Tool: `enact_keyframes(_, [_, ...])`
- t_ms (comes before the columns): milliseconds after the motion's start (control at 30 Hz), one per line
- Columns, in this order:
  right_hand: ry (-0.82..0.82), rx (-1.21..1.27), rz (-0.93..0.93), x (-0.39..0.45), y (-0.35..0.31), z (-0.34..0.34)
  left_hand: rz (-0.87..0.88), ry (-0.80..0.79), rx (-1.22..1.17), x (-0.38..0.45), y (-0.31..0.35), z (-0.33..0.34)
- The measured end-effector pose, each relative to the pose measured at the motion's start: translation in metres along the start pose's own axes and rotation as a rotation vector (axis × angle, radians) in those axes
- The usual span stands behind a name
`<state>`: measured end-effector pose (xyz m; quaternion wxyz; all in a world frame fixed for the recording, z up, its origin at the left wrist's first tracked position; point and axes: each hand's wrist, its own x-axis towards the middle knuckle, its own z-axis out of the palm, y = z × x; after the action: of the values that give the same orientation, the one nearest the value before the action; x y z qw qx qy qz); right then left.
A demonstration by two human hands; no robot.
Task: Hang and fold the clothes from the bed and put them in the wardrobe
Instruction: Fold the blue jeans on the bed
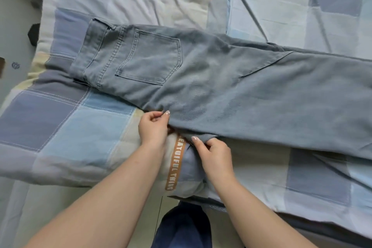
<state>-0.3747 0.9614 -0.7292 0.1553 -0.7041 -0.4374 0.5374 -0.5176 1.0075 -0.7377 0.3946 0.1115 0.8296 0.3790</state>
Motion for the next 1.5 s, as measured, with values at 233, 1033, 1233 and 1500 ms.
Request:
enact_keyframes(233, [-0.029,-0.152,-0.216,-0.027,-0.009,-0.020,0.197,-0.116,0.186,0.029,0.022,-0.022])
enact_keyframes(1033, [0.350,-0.524,-0.423,0.223,-0.207,0.036,0.579,0.167,0.566,0.238,0.130,-0.137])
enact_keyframes(1233, [0.214,-0.527,-0.336,0.211,-0.196,0.073,0.261,0.301,0.090,0.234,0.100,-0.128])
enact_keyframes(1500, [0.056,-0.646,-0.282,0.216,-0.186,0.115,-0.355,-0.155,-0.710,0.188,0.063,-0.095])
